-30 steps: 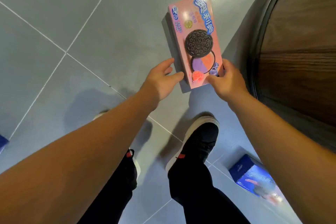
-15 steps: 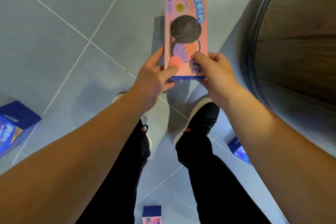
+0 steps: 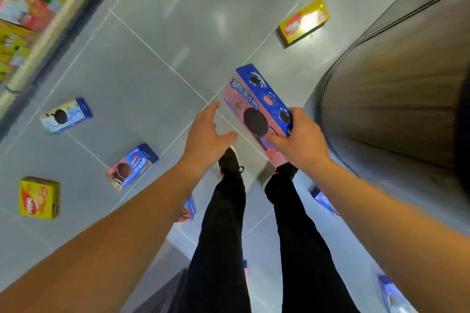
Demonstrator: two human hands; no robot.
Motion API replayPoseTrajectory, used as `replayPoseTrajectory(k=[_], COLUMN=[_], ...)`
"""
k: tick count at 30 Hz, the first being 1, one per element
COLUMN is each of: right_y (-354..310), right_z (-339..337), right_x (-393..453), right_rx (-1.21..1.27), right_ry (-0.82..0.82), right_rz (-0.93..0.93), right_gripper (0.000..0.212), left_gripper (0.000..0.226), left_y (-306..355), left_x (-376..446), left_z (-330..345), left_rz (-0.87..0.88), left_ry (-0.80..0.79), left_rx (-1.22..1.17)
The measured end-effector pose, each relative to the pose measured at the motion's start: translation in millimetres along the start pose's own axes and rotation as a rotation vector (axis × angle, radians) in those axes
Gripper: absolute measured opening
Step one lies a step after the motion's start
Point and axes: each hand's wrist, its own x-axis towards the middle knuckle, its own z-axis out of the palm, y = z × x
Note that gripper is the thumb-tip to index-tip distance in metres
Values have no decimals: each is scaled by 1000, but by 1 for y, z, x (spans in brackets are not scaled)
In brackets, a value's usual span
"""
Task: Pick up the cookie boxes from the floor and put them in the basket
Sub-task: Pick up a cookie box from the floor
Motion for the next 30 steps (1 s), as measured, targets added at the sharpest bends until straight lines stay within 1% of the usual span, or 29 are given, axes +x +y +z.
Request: replayPoseTrajectory(k=[2,5,6,8,9,10,13,14,17,20,21,24,27,30], right_y=[-39,-90,-103,-138,-151,-163,-202,-214,-238,-256,-261,-281,-300,-316], right_z=[-37,-82,-92,-114,-122,-129,-153,-162,-187,-214,-223,-252,-281,-318], right_x=[-37,-77,-86,-116,-124,-133,-155,-160,-165,-156,-152,-129,-97,-57], right_rx=[-153,-276,-312,-410,-450,-462,-432,-432,-433,-489,-508,-506,-557,-550], right_ry=[-24,-25,-27,-19,-11,3,31,44,105,134,135,177,213,253], right_rz=[-99,-244,-280,-383,-422,-450,-511,-538,-615,-635,-634,-642,-633,-626], right_gripper=[52,70,69,54,50,53,81,85,79,62,60,68,58,58], left_gripper=[86,92,94,99,100,100,91,87,74,69,69,66,63,65], left_y=[30,68,77,100,109,116,143,153,181,210,219,255,297,348], left_x=[-33,-70,-77,-108,-117,-126,-141,-144,-150,-147,-144,-130,-105,-74], left_z=[-44,-99,-110,-147,-158,-169,-201,-213,-241,-259,-262,-272,-282,-288], left_rz=[141,326,374,452,483,509,587,599,631,699,715,743,757,771], left_ry=[60,53,35,26,19,13,8,11,30,78,91,148,188,216], left_rx=[156,331,400,530,589,636,753,776,696,644,631,601,593,608])
